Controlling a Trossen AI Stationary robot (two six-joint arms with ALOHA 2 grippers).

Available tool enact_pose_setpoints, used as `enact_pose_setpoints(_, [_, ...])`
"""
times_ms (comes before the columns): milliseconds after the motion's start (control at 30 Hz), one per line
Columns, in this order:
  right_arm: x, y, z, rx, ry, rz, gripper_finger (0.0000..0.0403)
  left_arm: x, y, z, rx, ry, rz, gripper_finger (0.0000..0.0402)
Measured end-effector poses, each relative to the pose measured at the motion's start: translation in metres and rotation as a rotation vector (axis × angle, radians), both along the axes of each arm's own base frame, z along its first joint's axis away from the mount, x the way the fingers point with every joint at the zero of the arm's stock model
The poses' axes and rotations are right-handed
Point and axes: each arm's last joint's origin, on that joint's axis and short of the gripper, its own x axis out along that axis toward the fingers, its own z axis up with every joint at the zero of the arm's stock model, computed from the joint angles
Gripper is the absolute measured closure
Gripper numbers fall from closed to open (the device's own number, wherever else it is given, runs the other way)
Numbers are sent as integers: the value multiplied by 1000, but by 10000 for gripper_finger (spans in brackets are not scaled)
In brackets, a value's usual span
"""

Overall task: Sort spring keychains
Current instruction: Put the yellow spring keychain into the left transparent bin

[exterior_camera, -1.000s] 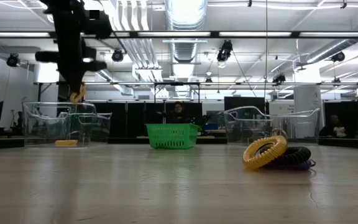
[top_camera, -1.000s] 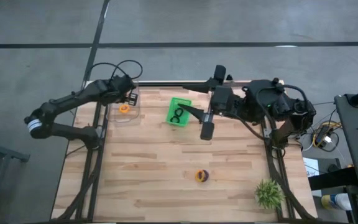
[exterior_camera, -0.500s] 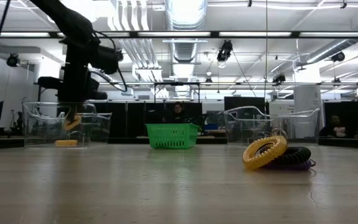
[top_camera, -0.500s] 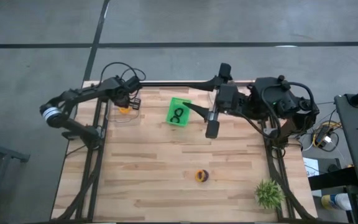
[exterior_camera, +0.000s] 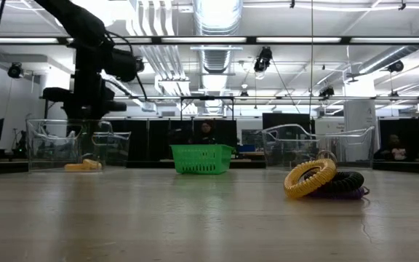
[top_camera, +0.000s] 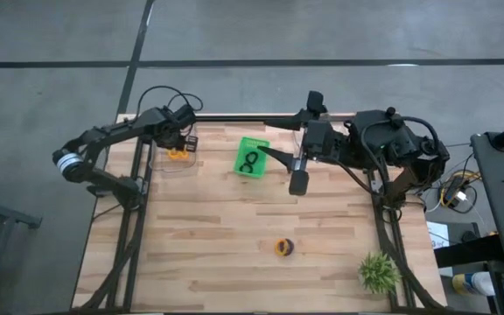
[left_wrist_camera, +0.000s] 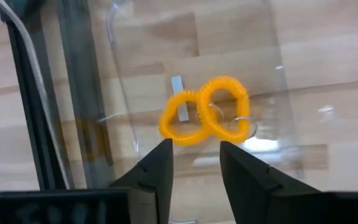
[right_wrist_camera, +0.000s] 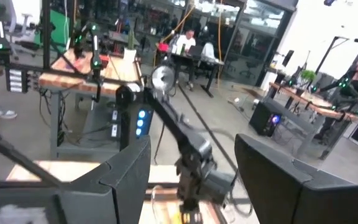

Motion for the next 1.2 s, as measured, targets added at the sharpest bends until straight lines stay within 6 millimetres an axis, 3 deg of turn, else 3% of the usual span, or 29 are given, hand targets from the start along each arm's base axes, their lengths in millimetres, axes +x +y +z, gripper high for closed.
enact_pose_setpoints(267, [13, -5, -24, 86, 151, -44, 174, -1, -8, 40, 140, -130, -70, 274])
enact_pose_setpoints(467, [29, -9, -55, 189, 319, -117, 174, 2, -22, 72, 283, -363, -148, 273])
enact_pose_setpoints(800, [69, -1, -121, 322, 599, -228, 176, 1, -53, 123, 461, -796, -337, 273])
enact_pose_setpoints(1200, [118, 15, -211, 449, 972, -201, 179, -13, -83, 151, 458, -1045, -487, 273])
